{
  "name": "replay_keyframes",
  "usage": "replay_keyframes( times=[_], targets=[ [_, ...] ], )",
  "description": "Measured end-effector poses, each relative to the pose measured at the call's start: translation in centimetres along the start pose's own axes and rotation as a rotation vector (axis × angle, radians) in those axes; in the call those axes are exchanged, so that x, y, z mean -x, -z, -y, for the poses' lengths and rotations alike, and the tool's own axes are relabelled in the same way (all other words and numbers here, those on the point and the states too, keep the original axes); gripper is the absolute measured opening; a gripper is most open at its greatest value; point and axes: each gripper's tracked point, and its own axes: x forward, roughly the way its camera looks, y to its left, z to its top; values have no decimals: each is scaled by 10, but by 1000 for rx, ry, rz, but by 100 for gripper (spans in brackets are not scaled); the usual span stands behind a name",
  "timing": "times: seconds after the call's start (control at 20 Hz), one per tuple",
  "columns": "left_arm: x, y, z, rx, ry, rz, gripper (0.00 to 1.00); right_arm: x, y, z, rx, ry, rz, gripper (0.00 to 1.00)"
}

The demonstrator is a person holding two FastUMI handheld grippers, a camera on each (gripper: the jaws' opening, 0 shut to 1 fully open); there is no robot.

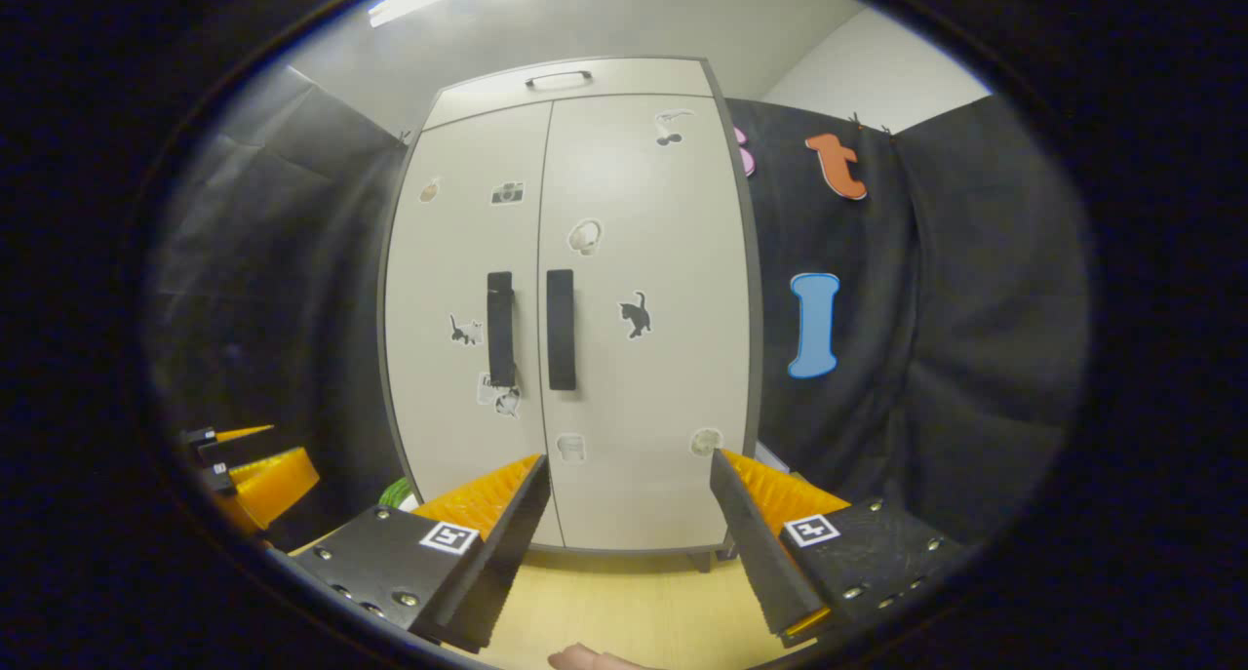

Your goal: Open the right door of the double-door shoe cabinet with the right hand, and open the left door with the left hand.

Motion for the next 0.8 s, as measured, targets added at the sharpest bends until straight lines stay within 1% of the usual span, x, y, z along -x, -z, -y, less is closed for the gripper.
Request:
replay_keyframes(
  times=[0.1, 0.15, 0.2, 0.25, 0.35, 0.5, 0.55, 0.6, 0.65, 0.8],
  targets=[
    [8, -1, -5, -13, -9, 19, 96, -28, -12, -15, -16, -39, 3, 98],
    [12, -1, -9, -15, -16, 27, 96, -42, -18, -20, -27, -56, 3, 94],
    [15, 2, -15, -13, -28, 31, 96, -57, -25, -23, -33, -63, 10, 98],
    [19, 4, -20, -2, -36, 35, 96, -71, -34, -25, -38, -59, 21, 94],
    [25, 8, -30, 25, -54, 40, 96, -98, -43, -31, -25, -69, 36, 94],
    [29, 17, -50, 45, -88, 31, 96, -129, -55, -57, -15, -124, 30, 94],
    [29, 20, -53, 45, -92, 24, 96, -139, -59, -62, -13, -120, 27, 98],
    [29, 21, -56, 37, -91, 24, 96, -148, -61, -61, -13, -92, 27, 94],
    [28, 20, -60, 26, -93, 22, 96, -157, -61, -62, -11, -71, 25, 98],
    [31, 20, -66, 13, -81, 29, 96, -182, -55, -60, 18, -9, 1, 98]
  ],
)
